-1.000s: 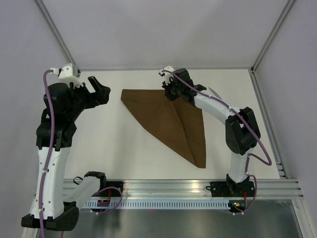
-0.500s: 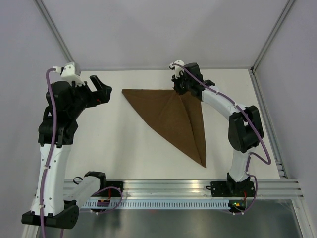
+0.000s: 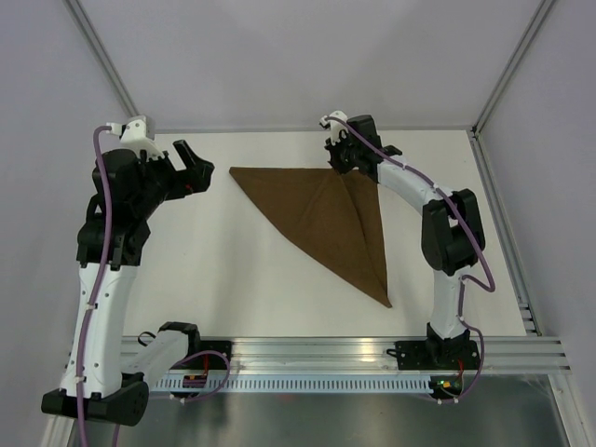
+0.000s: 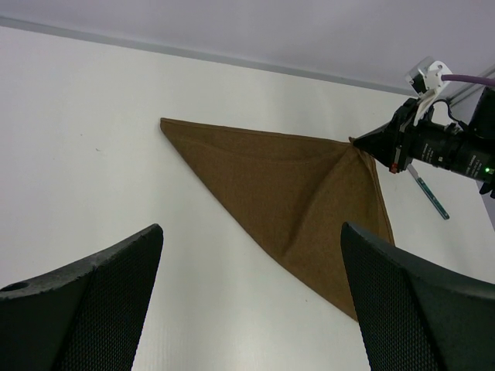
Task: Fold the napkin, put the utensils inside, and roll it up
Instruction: Fold the napkin
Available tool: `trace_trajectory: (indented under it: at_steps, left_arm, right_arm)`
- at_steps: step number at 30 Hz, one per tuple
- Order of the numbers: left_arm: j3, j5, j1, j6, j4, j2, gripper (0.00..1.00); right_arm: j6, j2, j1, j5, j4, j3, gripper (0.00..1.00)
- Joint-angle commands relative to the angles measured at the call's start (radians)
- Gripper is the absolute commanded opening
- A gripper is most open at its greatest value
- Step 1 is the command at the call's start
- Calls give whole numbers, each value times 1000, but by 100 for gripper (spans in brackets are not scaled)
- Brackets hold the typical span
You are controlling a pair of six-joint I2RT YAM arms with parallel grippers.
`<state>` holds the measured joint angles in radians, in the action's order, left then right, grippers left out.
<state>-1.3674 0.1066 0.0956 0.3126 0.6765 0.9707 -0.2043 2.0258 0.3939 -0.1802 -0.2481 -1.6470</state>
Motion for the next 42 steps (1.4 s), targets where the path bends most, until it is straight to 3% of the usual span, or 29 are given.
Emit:
trace_trajectory:
  at_steps: [1, 42]
  left_arm:
    - [8, 19, -2, 28, -45, 8, 100]
    - [36, 54, -2, 33, -91, 54, 99]
  right_arm:
    - [-17, 19, -18, -5, 20, -71, 1]
    - [20, 73, -122, -18, 24, -126, 1]
